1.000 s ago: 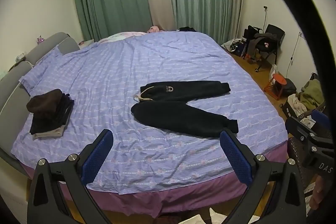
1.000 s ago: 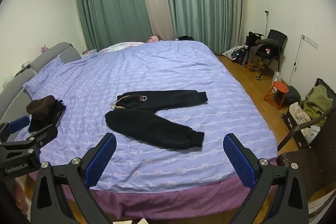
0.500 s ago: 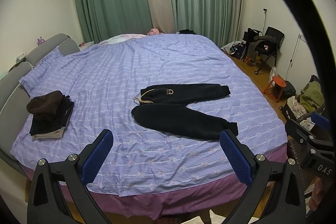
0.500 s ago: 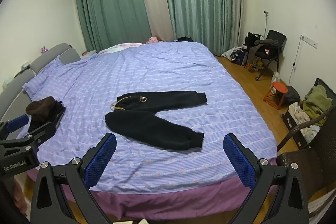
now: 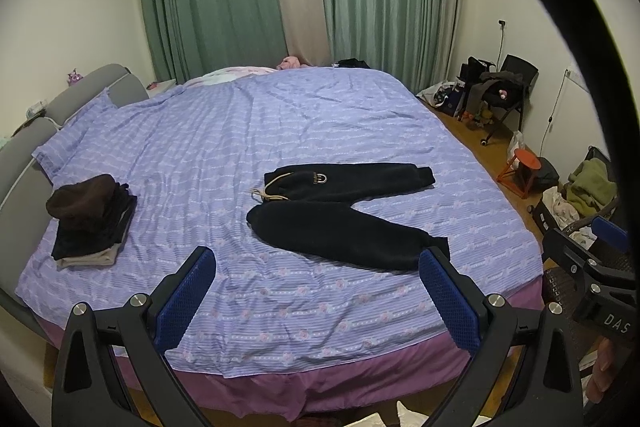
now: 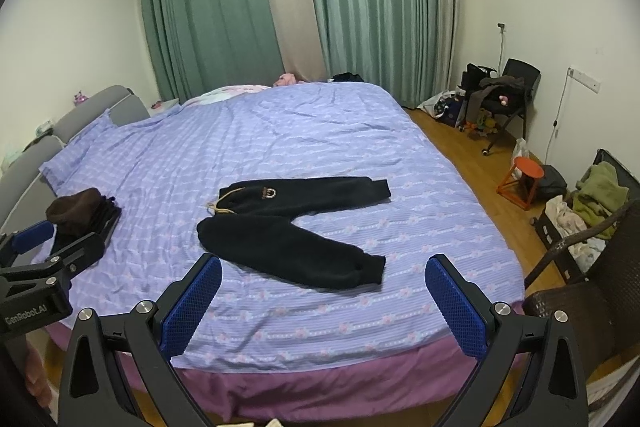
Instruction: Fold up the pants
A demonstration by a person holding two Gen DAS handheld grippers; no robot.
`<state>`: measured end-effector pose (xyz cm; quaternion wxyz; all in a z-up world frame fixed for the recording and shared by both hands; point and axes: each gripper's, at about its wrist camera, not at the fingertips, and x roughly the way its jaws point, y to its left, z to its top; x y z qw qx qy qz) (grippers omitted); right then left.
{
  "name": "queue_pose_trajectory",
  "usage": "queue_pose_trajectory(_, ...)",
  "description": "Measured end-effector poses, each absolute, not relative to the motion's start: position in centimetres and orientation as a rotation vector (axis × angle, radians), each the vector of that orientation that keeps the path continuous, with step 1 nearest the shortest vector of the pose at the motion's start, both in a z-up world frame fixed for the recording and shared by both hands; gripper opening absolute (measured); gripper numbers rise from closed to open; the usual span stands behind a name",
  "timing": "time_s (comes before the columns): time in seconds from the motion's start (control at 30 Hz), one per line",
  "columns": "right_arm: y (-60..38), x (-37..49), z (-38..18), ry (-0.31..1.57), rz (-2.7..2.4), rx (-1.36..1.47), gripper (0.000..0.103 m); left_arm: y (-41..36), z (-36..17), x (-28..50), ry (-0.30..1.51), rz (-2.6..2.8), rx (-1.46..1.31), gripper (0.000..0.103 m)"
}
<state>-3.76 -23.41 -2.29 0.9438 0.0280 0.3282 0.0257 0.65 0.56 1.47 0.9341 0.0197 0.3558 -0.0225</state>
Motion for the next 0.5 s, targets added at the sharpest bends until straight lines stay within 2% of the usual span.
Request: queue_pose_trajectory(0.5, -23.27, -3.54, -2.41, 0.672, 0.052, 0.056, 0.102, 0.90, 1.34, 1.26, 0.733, -0.047, 0.034, 0.103)
